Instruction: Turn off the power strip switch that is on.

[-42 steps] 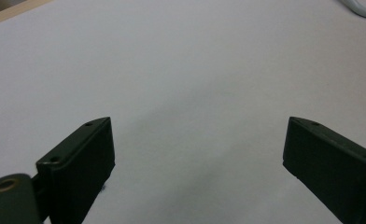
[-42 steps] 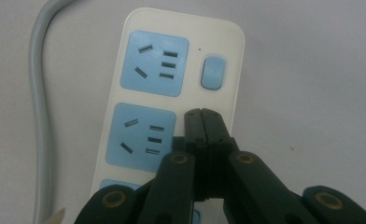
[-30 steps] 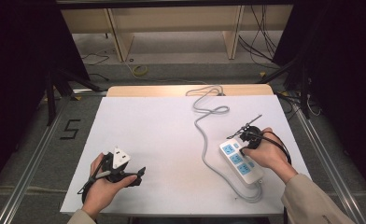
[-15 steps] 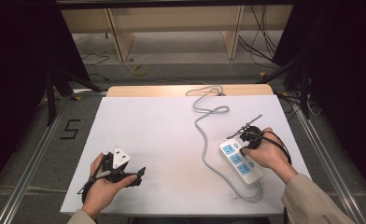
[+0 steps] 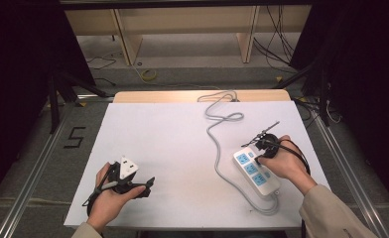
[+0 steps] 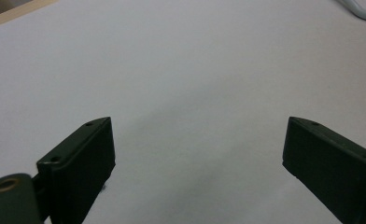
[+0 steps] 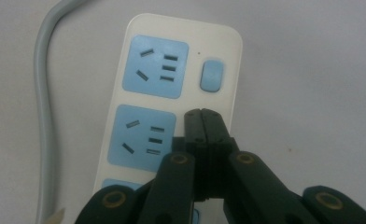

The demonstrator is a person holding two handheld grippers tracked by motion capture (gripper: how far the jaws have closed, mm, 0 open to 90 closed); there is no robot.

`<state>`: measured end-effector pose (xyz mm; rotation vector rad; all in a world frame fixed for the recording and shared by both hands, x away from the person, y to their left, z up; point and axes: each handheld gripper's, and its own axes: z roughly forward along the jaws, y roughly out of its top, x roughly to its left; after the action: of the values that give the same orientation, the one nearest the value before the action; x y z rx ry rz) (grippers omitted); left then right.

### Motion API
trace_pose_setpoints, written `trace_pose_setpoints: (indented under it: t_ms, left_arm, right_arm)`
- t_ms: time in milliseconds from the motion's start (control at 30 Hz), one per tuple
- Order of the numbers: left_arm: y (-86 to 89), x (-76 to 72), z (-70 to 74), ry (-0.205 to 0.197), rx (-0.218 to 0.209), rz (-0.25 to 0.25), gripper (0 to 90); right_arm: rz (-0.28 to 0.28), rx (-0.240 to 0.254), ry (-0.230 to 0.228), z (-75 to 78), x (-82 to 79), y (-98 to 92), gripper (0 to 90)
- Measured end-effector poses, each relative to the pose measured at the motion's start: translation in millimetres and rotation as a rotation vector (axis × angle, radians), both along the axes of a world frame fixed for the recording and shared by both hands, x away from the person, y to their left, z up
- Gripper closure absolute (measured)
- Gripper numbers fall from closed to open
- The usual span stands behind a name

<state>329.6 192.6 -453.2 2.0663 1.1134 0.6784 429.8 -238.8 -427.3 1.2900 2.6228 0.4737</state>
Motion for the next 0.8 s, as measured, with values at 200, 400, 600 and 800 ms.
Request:
trace_pose_setpoints:
  t_ms: [200, 400, 600, 800]
  left_arm:
    - [0.2, -0.2, 0.2, 0.0, -0.001, 0.002, 8.9]
    - [0.3, 0.0, 0.2, 0.0, 0.001, 0.002, 8.9]
    - [0.2, -0.1, 0.4, -0.001, 0.001, 0.003, 8.9]
    - [-0.2, -0.2, 0.1, -0.003, -0.002, 0.004, 9.0]
  right_arm:
    - [-0.001, 0.008, -0.005, 0.2, -0.3, -1.0, 90.0]
    - [-0.007, 0.02, -0.02, 2.6, -1.3, -4.0, 90.0]
    - [-0.005, 0.034, -0.027, 4.2, -2.8, -4.3, 90.0]
    - [-0.001, 0.047, -0.038, 6.1, -5.1, -4.4, 90.0]
